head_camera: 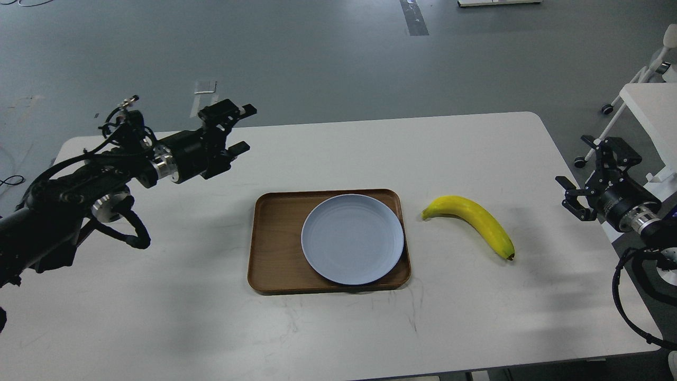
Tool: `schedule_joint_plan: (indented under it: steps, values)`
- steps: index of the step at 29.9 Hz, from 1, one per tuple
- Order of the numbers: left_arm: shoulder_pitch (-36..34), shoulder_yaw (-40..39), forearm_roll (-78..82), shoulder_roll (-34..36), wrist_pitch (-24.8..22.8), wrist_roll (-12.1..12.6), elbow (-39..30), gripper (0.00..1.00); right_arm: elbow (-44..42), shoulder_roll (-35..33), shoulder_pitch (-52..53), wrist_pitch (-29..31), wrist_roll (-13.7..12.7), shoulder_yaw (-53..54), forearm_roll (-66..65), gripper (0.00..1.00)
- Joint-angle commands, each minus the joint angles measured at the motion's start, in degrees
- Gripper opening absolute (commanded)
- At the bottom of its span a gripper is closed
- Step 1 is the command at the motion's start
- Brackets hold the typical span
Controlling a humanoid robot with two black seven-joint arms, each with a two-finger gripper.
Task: Place banana on plate with both arms
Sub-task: 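Release the plate and withdraw the left gripper away from the tray, then reach the right gripper to the yellow banana and grasp it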
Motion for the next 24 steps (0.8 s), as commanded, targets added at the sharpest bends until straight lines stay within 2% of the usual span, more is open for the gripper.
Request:
schedule_joint_plan:
  steps: [1, 3, 4, 8, 14, 18, 20, 22, 24]
  values:
    - [6.8, -6.3, -8.8, 4.3, -0.7, 0.0, -0.2, 0.98, 0.1, -0.1, -0.3, 0.0, 0.0, -0.5, -0.4, 1.00]
    - [11.2, -12.6, -9.2, 5.7, -0.7, 0.0, -0.1, 0.98, 0.1, -0.1, 0.0, 0.0, 0.0, -1.4, -2.1, 1.00]
    - [11.2, -12.6, -9.2, 5.7, -0.7, 0.0, -0.1, 0.98, 0.1, -0.1, 0.0, 0.0, 0.0, -1.4, -2.1, 1.00]
    - [14.8, -19.1, -9.2, 6.2, -0.7, 0.0, -0.2, 0.98, 0.3, -0.4, 1.7, 0.0, 0.0, -2.5, -14.8, 1.00]
    - [15.1, -19.4, -9.2, 6.9, -0.7, 0.0, -0.5, 0.98, 2.4, -2.2, 9.0, 0.0, 0.0, -2.6, -35.9, 1.00]
    - [15.0, -19.4, -9.1, 6.7, -0.7, 0.0, -0.6, 0.98, 7.7, -3.6, 13.1, 0.0, 0.0, -3.1, -46.7, 1.00]
    - [15.0, -19.4, -9.0, 6.5, -0.7, 0.0, -0.7, 0.98, 14.4, -5.3, 15.4, 0.0, 0.0, -4.2, -58.9, 1.00]
    - [15.0, -19.4, -9.0, 6.5, -0.7, 0.0, -1.3, 0.98, 17.5, -5.2, 17.1, 0.0, 0.0, -6.0, -68.2, 1.00]
    - [15.0, -19.4, -8.9, 6.7, -0.7, 0.0, -1.9, 0.98, 17.7, -4.9, 18.1, -1.0, 0.0, -7.6, -72.1, 1.00]
